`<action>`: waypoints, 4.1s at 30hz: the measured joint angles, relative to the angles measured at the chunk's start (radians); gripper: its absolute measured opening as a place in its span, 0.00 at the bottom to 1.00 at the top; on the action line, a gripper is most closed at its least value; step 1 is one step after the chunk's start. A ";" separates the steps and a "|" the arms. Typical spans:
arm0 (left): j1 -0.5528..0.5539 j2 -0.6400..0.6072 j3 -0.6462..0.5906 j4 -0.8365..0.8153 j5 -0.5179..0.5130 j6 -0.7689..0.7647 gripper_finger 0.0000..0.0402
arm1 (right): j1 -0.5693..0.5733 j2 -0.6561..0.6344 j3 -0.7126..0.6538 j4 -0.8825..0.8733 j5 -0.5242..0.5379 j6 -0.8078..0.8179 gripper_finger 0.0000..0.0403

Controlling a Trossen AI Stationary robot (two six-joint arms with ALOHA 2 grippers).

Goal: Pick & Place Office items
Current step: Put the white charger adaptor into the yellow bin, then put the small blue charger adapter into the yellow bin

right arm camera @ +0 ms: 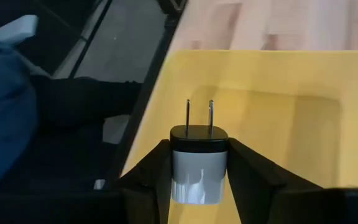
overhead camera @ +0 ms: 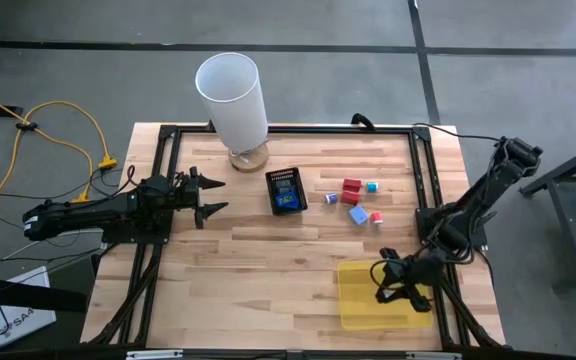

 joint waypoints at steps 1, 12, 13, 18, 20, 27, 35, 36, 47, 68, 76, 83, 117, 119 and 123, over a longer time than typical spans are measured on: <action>0.000 0.000 0.000 0.000 0.000 0.000 0.77 | 0.009 0.006 0.000 0.007 0.002 0.000 0.30; 0.000 0.000 0.000 0.000 0.000 0.000 0.77 | 0.046 0.013 0.000 -0.091 0.053 0.012 0.30; 0.000 0.000 0.000 0.000 0.000 0.000 0.77 | 0.045 0.013 0.000 -0.112 0.055 0.022 0.30; 0.000 0.000 0.000 0.000 0.000 0.000 0.77 | 0.047 0.052 0.000 -0.197 0.058 0.082 0.29; 0.000 0.000 0.000 0.000 0.000 0.000 0.77 | 0.053 0.083 -0.001 -0.211 0.040 0.111 0.29; 0.000 0.000 0.000 0.000 0.000 0.000 0.77 | 0.106 0.193 -0.002 -0.220 0.015 0.211 0.29; 0.000 0.000 0.000 0.000 0.000 0.000 0.77 | 0.137 0.241 -0.002 -0.242 0.019 0.294 0.30; 0.000 0.000 0.000 0.000 0.000 0.000 0.77 | 0.137 0.241 -0.002 -0.247 0.019 0.299 0.30; 0.000 0.000 0.000 0.000 0.000 0.000 0.77 | 0.136 0.241 -0.002 -0.253 -0.004 0.315 0.41; 0.000 0.000 0.000 0.000 0.000 0.000 0.77 | 0.061 0.116 -0.002 -0.231 0.017 0.241 0.45; 0.000 0.000 0.000 0.000 0.000 0.000 0.77 | -0.024 -0.014 -0.002 -0.131 0.081 0.069 0.45; 0.000 0.000 0.000 0.000 0.000 0.000 0.77 | -0.084 -0.037 -0.002 -0.043 0.078 -0.050 0.44; 0.000 0.000 0.000 0.000 0.000 0.000 0.77 | -0.637 -0.038 -0.002 -0.115 0.105 -0.278 0.44; 0.000 0.000 0.000 0.000 0.000 0.000 0.77 | -0.684 -0.038 -0.002 -0.134 0.105 -0.299 0.44; 0.000 0.000 0.000 0.000 0.000 0.000 0.77 | -0.778 -0.038 -0.002 -0.189 0.104 -0.319 0.44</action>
